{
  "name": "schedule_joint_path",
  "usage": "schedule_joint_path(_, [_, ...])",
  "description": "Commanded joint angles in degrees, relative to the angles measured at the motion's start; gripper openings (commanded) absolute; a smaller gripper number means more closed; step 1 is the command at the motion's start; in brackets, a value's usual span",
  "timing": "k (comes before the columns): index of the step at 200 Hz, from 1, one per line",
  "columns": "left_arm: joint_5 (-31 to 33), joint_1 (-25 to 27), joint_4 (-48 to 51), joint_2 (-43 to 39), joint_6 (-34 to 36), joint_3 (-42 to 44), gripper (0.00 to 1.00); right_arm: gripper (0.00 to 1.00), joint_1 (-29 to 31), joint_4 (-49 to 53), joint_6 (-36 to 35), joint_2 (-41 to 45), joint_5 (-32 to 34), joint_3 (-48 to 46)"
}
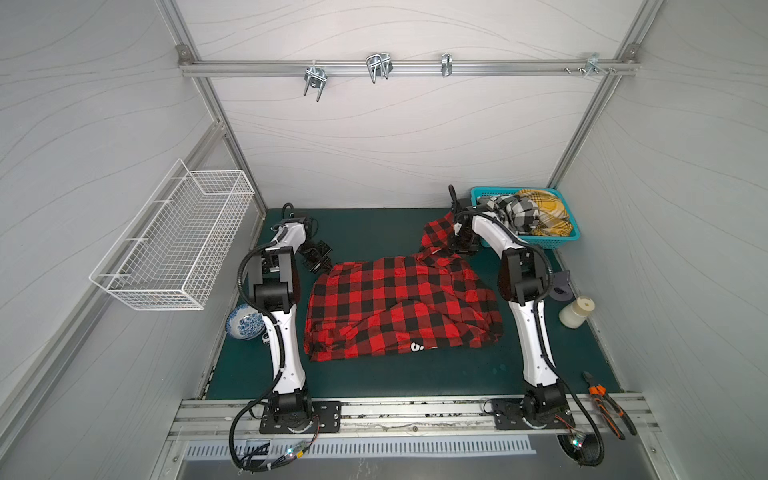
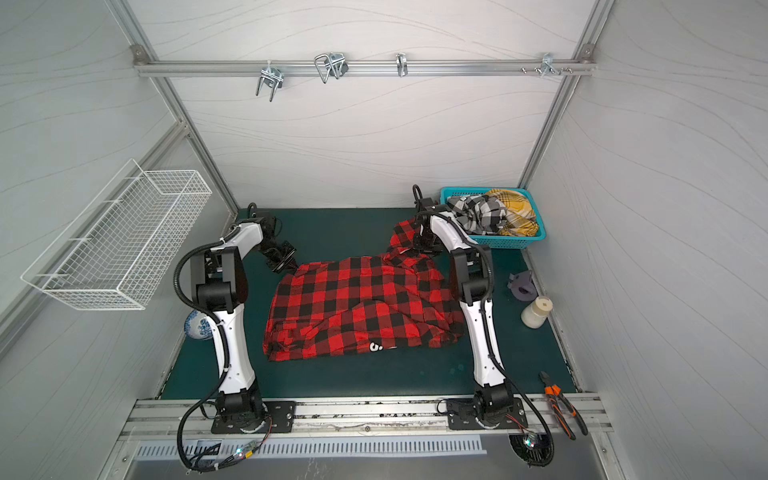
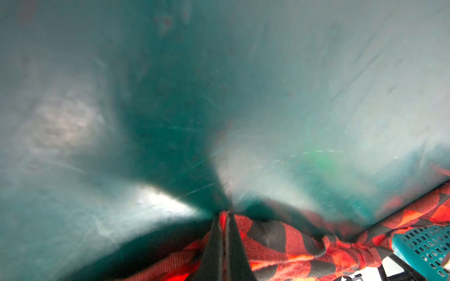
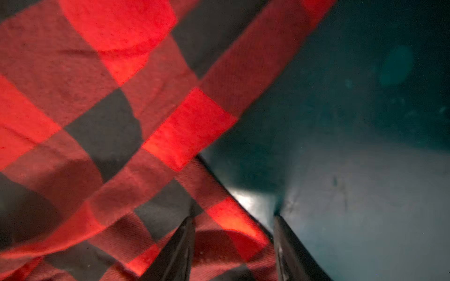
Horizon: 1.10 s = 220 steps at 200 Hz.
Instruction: Fold and stack the long sleeve shirts
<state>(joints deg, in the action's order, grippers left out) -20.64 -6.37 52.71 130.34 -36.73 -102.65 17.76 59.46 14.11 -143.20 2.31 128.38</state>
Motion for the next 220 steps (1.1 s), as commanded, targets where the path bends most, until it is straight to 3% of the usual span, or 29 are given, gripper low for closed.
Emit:
schedule_joint_path(1, [0.0,-0.2,1.6,2.0,1.2,-1.9,0.00,0.44,0.7,2.9,-1.6,-4.6,-1.0,0.5])
schedule_joint_path(39, [0.0,-0.2,1.9,2.4,1.6,-2.4,0.00,0.19,0.3,3.1,-2.1,-4.9,-1.4,0.6])
schedule_joint_path(87, [0.6,-0.2,3.3,2.8,2.4,-4.6,0.00,0.00,-0.7,4.4,-1.8,-6.8,-2.4,4.3])
schedule_joint_path(118, [0.5,-0.2,3.9,3.3,2.5,-6.0,0.00,0.00,-0.7,4.9,-1.1,-5.1,-3.3,5.5])
schedule_joint_path(164, [-2.4,-0.4,2.7,2.9,1.3,-6.4,0.00,0.00,-0.5,-2.2,0.2,10.3,-6.4,-0.7])
schedule_joint_path(220, [-9.3,-1.3,-9.5,-5.8,-6.2,2.6,0.00,0.00,-1.0,-6.1,1.2,19.1,-5.8,-13.1])
